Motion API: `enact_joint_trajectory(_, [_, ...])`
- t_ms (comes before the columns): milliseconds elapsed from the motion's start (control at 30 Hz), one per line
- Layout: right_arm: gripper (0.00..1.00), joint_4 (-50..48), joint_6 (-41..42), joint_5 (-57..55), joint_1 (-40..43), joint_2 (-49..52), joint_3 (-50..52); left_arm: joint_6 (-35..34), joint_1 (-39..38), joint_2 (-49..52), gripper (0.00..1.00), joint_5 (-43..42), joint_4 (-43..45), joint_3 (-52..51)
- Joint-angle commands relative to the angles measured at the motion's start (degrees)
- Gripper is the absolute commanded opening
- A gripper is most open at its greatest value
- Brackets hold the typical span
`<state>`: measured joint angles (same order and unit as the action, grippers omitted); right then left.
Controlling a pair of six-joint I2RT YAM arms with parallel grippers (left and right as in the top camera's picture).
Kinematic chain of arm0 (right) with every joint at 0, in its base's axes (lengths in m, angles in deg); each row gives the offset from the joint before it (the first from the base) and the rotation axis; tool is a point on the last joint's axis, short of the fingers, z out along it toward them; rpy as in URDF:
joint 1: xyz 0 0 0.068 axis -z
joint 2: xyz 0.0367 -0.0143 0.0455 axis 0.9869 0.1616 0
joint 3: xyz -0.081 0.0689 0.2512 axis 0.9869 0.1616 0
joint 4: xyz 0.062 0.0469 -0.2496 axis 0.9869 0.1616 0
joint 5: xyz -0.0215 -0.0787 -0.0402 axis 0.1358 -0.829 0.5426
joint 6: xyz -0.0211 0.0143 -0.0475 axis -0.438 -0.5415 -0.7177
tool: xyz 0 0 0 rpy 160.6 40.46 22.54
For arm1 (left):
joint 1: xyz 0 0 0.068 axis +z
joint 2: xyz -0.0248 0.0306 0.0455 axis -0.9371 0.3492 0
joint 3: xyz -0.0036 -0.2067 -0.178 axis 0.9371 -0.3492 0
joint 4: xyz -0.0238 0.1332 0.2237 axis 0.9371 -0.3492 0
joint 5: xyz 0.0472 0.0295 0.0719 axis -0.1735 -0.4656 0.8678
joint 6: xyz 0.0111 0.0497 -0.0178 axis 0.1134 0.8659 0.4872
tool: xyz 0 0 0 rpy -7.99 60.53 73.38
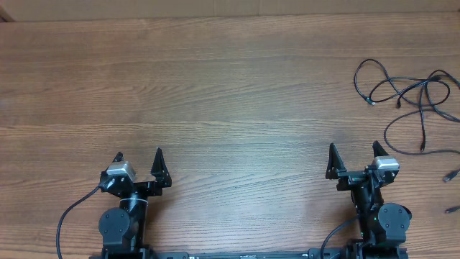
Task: Untangle cables
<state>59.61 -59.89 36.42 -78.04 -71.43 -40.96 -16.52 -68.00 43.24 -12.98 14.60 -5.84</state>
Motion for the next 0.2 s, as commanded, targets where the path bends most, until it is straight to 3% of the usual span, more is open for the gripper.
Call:
enact_joint_trajectory(0, [1.00, -0.31, -0.31, -0.04, 0.42, -0.52, 0.59, 1.11, 0.39, -0.59, 1.00, 0.20, -0.13, -0.20])
enact_joint_trajectory(167, [1.00, -0.31, -0.31, -0.04, 0.42, -0.52, 0.59, 1.11, 0.39, -0.59, 1.00, 0.20, -0.13, -0.20])
